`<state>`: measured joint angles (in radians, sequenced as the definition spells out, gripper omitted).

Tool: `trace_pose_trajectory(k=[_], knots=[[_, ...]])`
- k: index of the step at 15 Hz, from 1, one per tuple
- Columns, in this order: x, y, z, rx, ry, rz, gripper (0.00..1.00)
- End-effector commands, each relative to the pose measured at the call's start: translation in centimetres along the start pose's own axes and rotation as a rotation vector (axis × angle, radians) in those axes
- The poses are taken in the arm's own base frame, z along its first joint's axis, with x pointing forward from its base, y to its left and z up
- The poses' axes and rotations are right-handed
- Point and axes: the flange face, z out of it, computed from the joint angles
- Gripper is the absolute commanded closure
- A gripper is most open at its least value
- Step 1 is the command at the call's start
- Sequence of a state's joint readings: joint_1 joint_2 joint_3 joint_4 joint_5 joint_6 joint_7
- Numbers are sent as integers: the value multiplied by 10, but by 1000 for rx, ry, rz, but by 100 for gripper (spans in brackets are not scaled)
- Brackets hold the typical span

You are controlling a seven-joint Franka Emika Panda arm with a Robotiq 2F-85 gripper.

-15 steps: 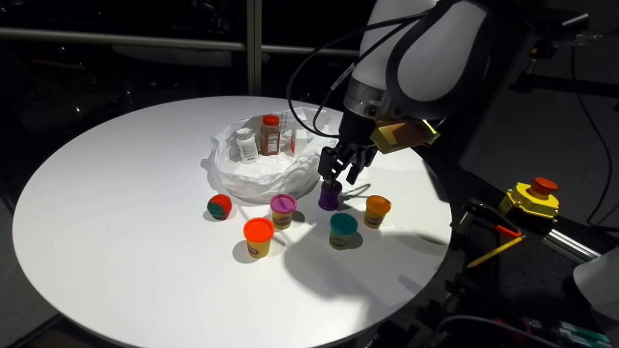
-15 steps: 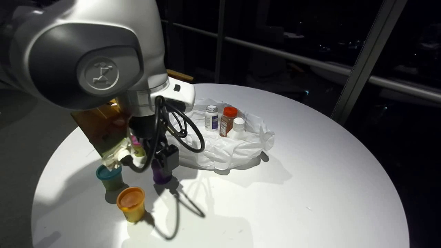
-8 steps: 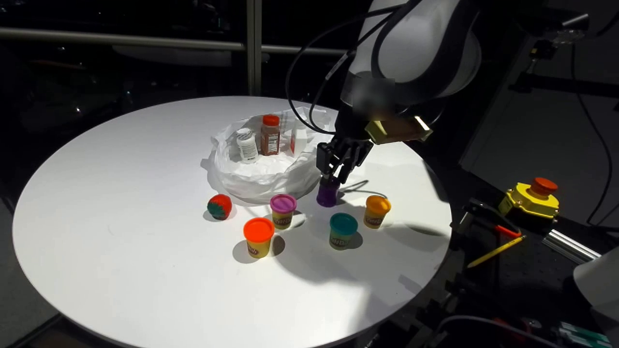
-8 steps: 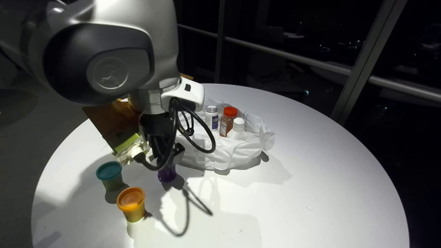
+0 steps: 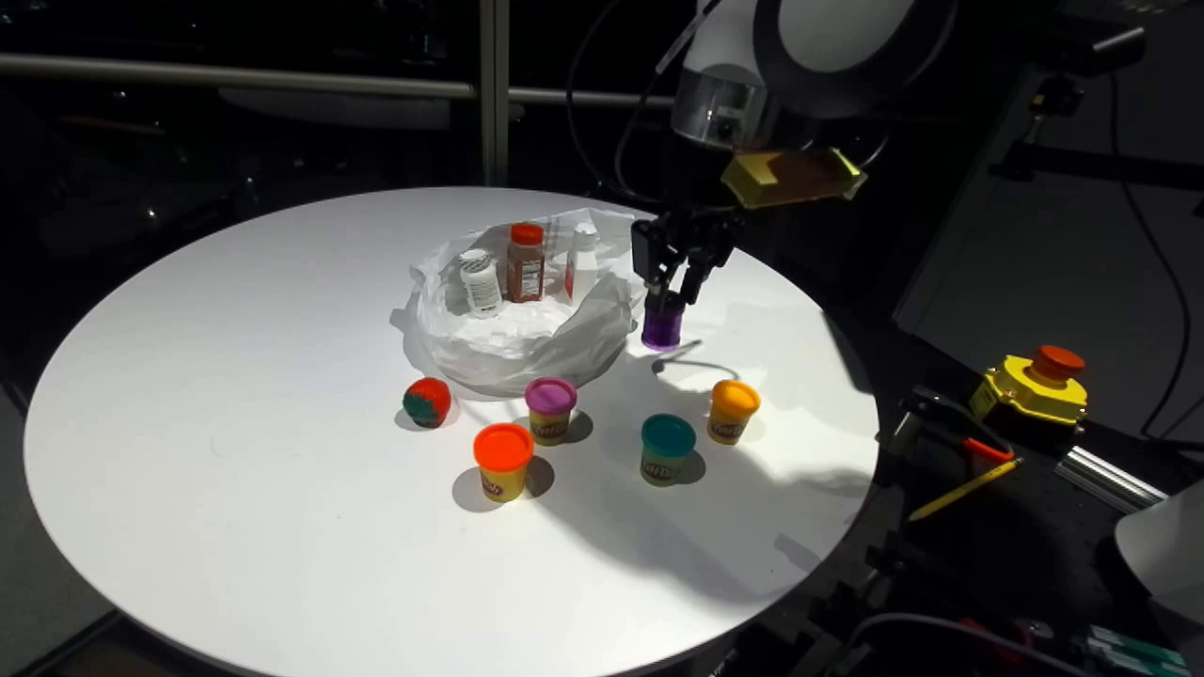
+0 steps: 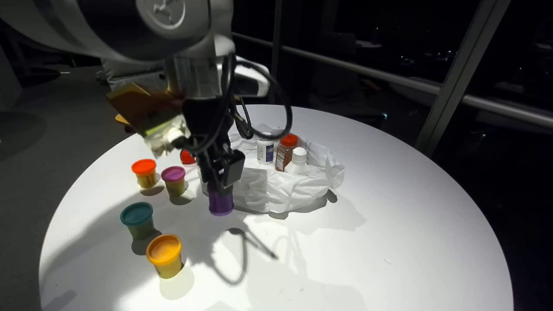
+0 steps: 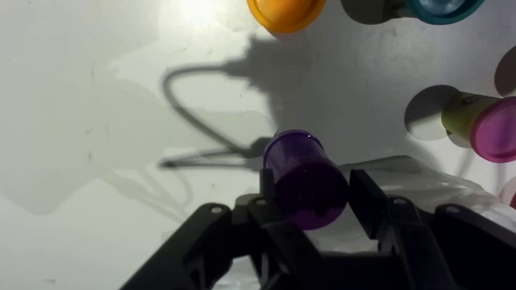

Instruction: Pick up the objects from the table and put them on the plastic

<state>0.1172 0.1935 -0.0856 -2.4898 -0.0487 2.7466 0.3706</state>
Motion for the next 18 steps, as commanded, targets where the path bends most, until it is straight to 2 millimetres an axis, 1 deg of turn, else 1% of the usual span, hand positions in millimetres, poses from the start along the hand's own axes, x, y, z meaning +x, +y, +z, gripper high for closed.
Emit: trace_pose_trajectory(k=[1,2,3,5,7,9,13,16,18], knots=[[15,-30,-55,-30,55,-24,75],[25,-39,-60,-25,71,-29,75],[39,-45,-61,-9,85,-29,75],[59,-56,-63,29,110,-27,75],[82,-60,-51,51,118,-2,75],[104,-62,-33,60,108,34,75],[144,-63,13,82,73,106,75],[166,-57,45,77,67,161,75],[175,-53,58,80,58,190,75]])
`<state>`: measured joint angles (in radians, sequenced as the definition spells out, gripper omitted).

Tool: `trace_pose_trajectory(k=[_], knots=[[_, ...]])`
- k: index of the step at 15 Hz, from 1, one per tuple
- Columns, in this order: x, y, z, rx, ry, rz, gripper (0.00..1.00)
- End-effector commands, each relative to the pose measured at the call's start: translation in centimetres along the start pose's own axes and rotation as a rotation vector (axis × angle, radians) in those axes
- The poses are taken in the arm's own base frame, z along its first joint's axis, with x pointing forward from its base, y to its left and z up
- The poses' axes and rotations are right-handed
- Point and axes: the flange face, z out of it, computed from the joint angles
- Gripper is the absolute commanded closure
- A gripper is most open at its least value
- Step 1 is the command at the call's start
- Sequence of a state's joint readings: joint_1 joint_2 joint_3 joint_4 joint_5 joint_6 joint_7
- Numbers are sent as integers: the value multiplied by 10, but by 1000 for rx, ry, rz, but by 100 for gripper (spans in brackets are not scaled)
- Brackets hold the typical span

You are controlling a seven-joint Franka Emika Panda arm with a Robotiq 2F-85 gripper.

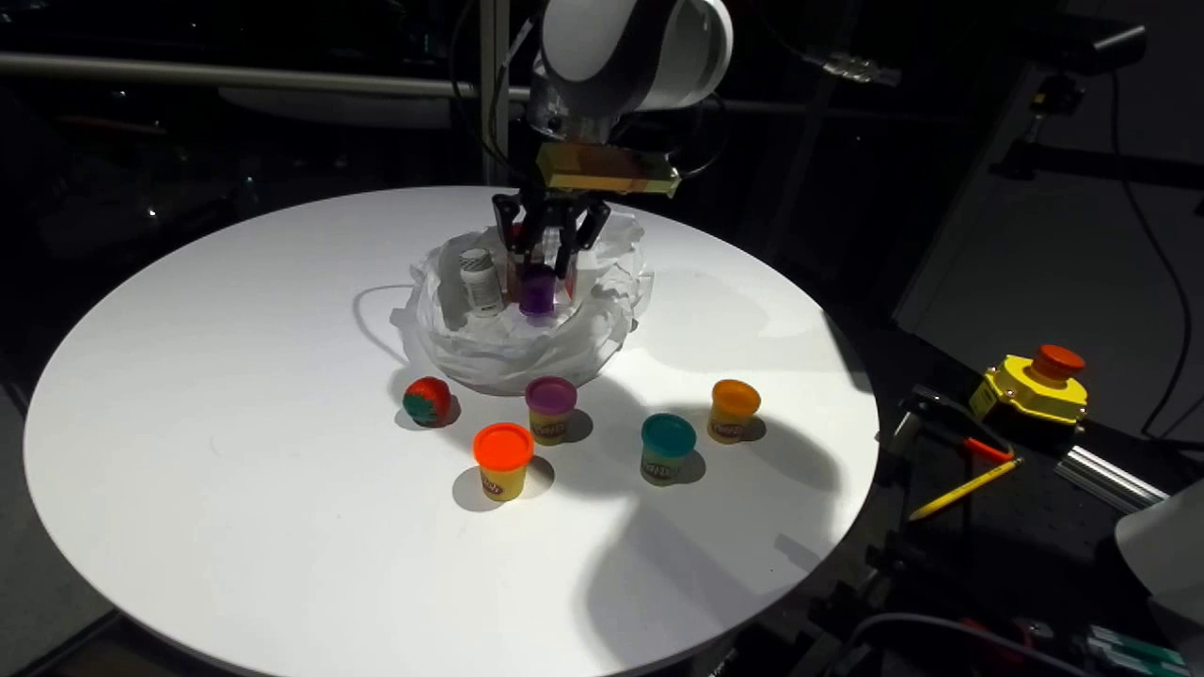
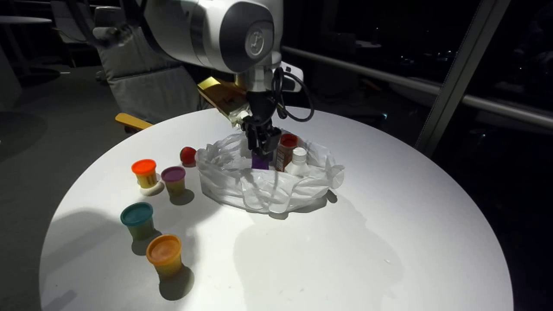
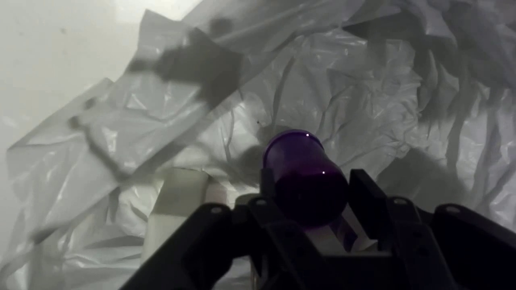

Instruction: Pick up the objects from the table and put them on the plastic

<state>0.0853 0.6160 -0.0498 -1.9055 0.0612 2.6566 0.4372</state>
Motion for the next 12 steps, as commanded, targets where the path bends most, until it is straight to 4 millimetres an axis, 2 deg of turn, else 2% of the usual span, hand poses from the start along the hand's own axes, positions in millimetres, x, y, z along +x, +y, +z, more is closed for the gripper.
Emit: trace_pose_trajectory(k=[1,4,5,6,9,10,12], knots=[[25,0,22,18,3,49,75],[29,4,33,27,0,81,75],[29,3,30,33,2,84,25],[26,3,25,37,6,79,25],[-1,-1,-10,43,30,45,4],[-12,-3,-22,42,35,34,0],[-37,-6,-46,24,22,4,0]])
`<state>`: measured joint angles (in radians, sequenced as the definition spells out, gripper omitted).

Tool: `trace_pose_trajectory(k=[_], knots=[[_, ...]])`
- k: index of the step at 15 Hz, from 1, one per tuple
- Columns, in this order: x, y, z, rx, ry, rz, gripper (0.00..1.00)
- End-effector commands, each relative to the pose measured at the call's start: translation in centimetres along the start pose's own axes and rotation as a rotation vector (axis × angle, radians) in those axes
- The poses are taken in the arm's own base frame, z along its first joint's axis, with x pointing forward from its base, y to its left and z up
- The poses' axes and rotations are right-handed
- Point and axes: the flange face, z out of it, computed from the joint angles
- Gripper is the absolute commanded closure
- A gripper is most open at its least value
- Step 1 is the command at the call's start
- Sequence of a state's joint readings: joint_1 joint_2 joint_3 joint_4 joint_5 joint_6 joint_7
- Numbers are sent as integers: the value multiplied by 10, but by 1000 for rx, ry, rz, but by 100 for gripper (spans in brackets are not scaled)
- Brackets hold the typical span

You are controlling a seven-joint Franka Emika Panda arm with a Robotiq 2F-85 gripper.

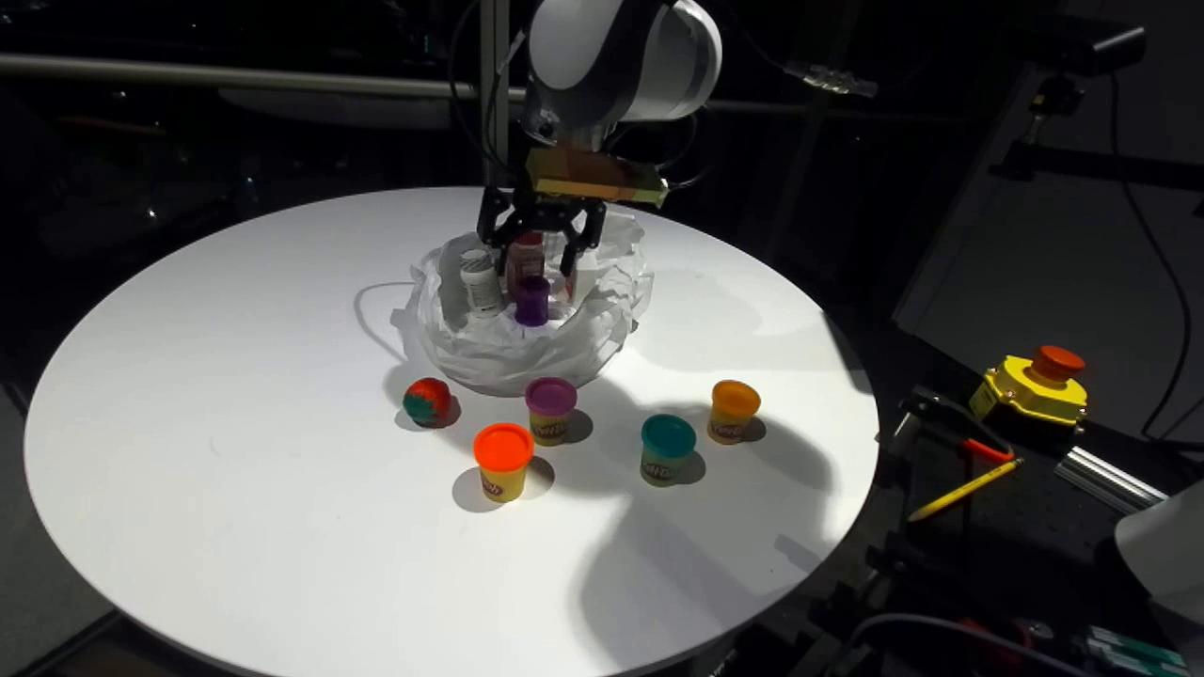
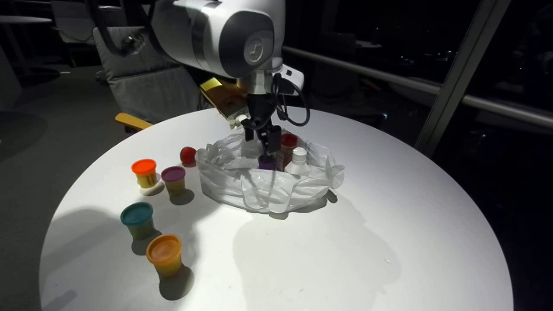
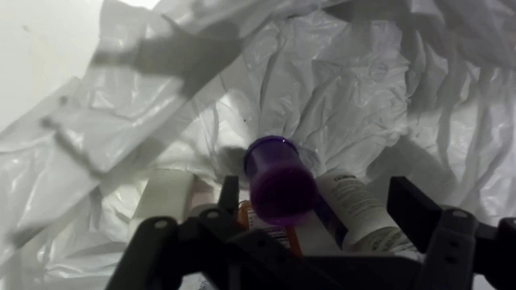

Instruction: Pick up the objects from the table and put them on the plastic

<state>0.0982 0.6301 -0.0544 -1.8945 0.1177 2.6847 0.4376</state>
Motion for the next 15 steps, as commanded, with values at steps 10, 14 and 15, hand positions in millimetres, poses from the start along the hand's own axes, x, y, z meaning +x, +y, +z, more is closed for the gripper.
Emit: trace_pose_trajectory(k=[10,14,15], knots=[[-172,66,-112,-129,-125,26,0],[-187,109,-95,-44,-209,100,0],[-187,118,-89,-23,-231,119,0]])
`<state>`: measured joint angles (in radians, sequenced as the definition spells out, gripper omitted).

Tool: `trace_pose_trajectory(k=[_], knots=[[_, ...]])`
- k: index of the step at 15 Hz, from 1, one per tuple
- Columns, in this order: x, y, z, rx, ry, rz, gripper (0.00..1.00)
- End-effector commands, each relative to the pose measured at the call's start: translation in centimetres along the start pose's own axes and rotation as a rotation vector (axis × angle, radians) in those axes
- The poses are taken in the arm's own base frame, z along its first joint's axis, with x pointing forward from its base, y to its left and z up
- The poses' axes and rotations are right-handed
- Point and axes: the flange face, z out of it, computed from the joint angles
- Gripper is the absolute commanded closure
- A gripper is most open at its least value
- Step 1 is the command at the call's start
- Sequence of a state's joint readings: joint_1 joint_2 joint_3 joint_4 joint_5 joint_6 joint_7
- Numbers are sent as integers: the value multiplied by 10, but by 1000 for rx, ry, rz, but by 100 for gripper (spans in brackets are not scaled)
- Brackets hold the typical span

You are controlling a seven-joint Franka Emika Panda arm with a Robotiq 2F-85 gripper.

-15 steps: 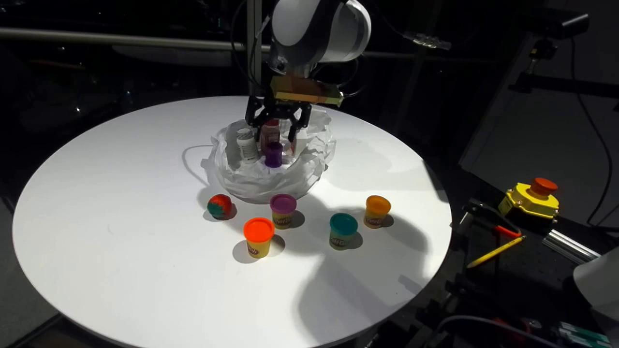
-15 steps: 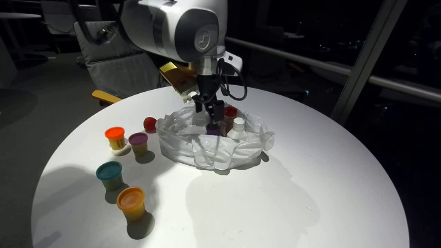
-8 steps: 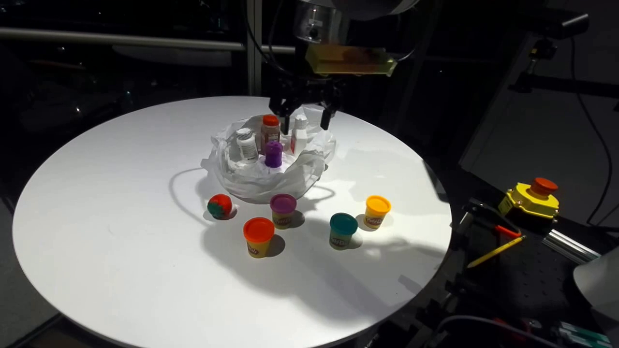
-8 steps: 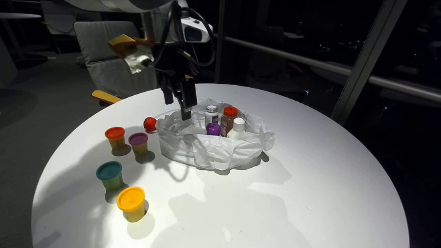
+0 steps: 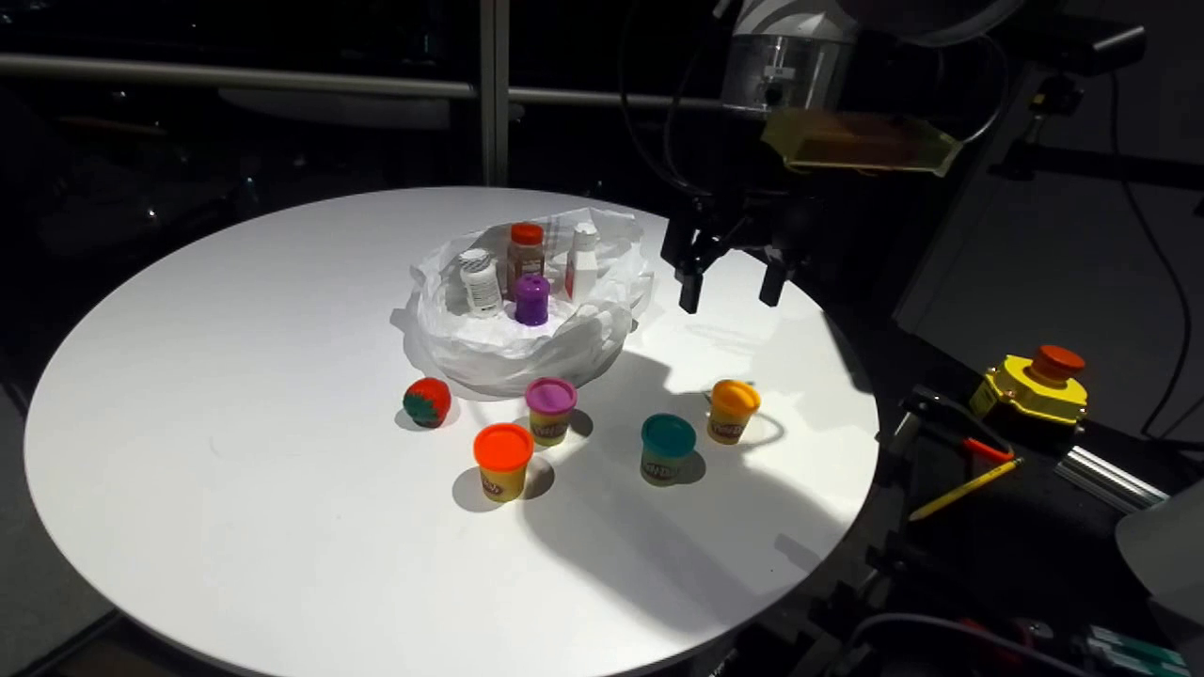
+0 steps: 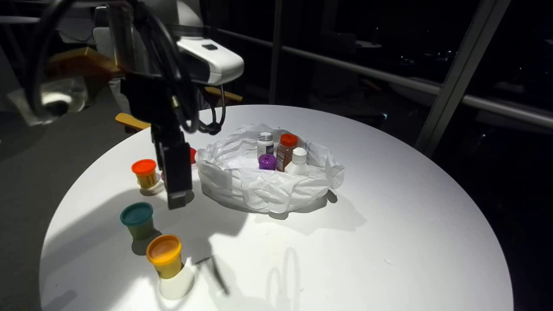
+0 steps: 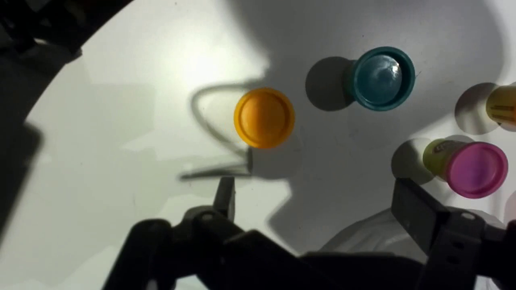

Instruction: Pick up the objects from the table and put them on the plastic

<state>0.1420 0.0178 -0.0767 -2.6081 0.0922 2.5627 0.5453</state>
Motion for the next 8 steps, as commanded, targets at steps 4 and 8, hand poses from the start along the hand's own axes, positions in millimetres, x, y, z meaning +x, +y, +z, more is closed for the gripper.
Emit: trace_pose_trajectory(k=[4,8], knots=[[7,47,32,128,-82,67,0],[7,48,61,110,-98,89,0]])
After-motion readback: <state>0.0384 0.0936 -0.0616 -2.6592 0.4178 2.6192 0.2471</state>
